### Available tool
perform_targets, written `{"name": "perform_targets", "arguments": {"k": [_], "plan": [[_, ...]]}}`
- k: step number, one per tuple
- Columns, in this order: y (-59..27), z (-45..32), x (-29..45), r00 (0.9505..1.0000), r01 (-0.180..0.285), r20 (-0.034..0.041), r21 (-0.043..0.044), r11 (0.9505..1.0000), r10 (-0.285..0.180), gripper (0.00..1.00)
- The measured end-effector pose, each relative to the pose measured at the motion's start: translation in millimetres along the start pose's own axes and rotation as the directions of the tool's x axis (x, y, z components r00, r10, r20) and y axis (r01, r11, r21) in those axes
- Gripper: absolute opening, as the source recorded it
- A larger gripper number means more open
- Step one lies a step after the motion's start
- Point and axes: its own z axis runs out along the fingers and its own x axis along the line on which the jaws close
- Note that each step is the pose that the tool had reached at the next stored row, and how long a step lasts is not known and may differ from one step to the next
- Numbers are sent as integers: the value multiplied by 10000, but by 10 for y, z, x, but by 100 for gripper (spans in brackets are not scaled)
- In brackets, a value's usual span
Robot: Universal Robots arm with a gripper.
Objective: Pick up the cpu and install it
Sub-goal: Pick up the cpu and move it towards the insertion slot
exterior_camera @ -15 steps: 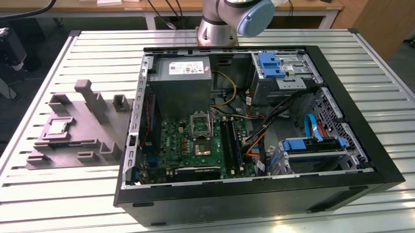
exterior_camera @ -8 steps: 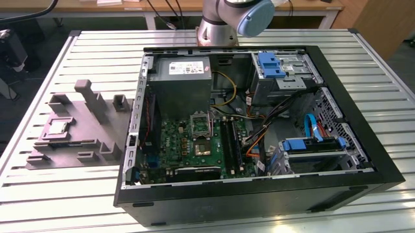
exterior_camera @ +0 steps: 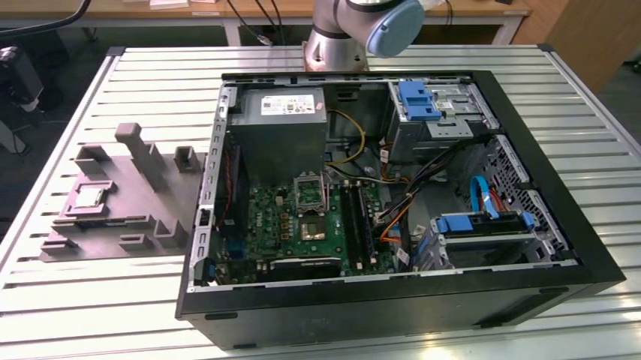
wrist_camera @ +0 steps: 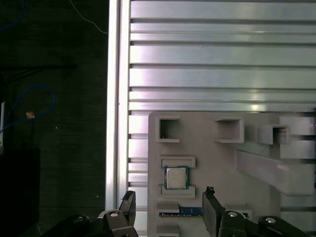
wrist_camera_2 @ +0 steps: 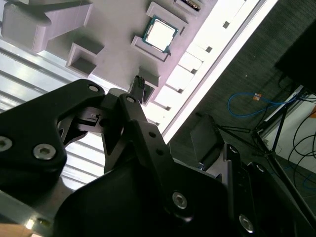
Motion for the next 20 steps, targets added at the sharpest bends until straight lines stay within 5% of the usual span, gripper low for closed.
{"name": "perform_targets", "arguments": {"k": [20], "plan": [[-8, 102, 0, 10000, 0, -1, 0, 10000, 0, 65]]}}
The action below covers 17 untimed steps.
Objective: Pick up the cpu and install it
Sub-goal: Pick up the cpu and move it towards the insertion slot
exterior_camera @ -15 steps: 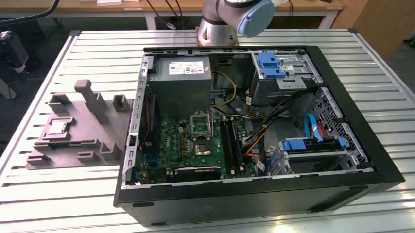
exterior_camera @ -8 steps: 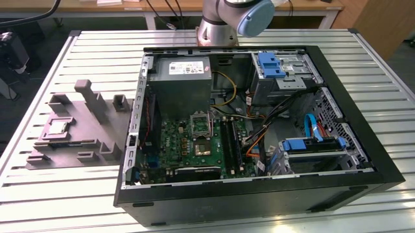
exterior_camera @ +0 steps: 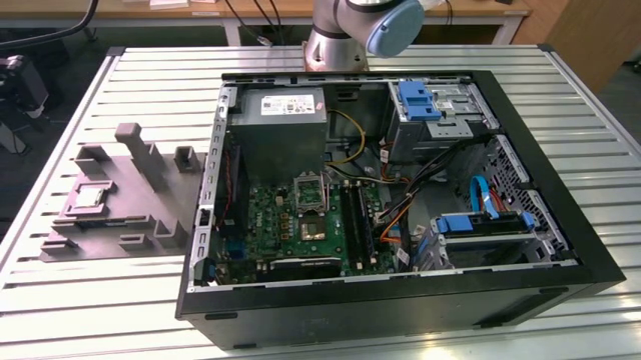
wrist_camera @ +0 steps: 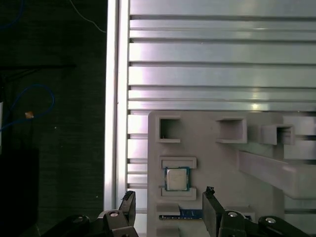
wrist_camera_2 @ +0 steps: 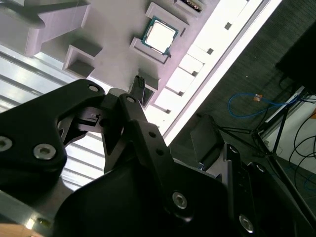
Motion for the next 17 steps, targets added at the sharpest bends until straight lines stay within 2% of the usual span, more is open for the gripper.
{"name": "perform_targets", "arguments": {"k": [14, 17], "plan": [[-1, 11, 0, 10000, 0, 1, -23, 10000, 0, 65], [-3, 45, -32, 10000, 18, -11, -22, 10000, -18, 65]]}}
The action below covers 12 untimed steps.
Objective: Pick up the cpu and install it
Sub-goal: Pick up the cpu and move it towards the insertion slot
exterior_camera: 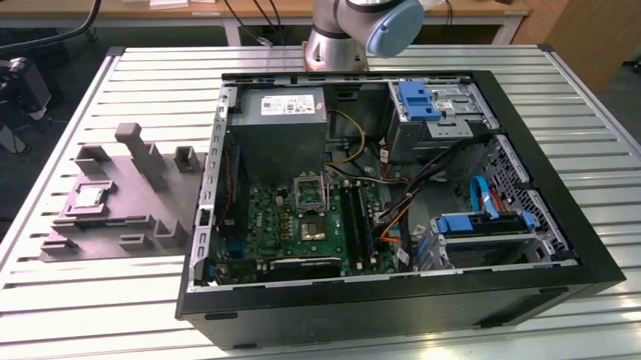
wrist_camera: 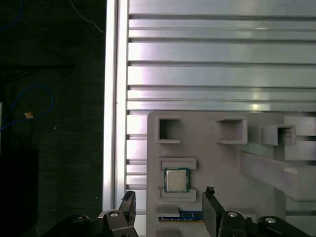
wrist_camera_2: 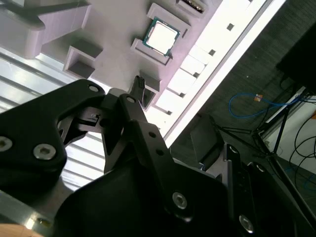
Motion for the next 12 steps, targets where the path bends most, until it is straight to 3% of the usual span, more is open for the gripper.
{"name": "perform_targets", "arguments": {"k": [12], "plan": [[-42, 196, -47, 10000, 8, -10, 0, 10000, -8, 65]]}}
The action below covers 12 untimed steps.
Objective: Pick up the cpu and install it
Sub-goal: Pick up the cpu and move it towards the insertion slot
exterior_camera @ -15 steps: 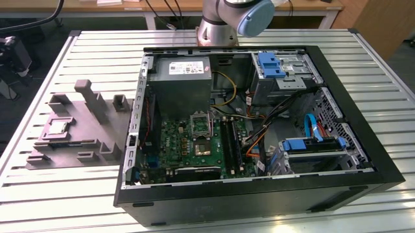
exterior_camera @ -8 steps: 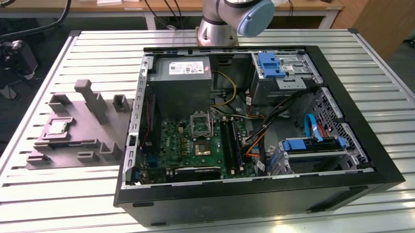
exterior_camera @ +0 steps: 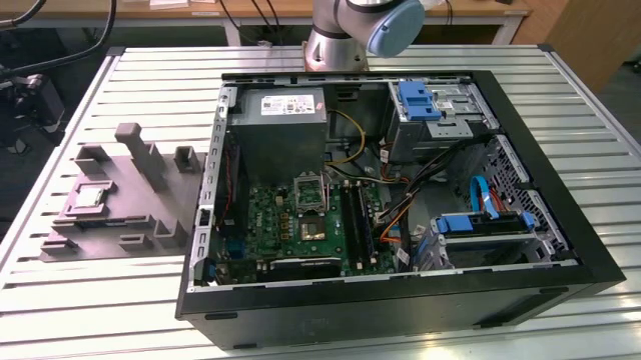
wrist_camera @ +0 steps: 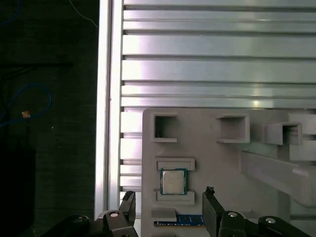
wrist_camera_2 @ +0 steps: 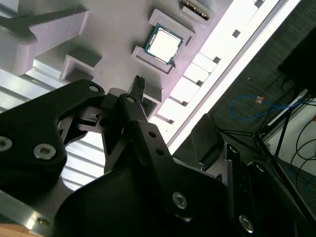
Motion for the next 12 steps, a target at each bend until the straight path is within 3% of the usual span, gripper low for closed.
{"name": "perform_targets", "arguments": {"k": [12], "plan": [[-2, 26, -13, 10000, 0, 0, 1, 10000, 0, 65]]}}
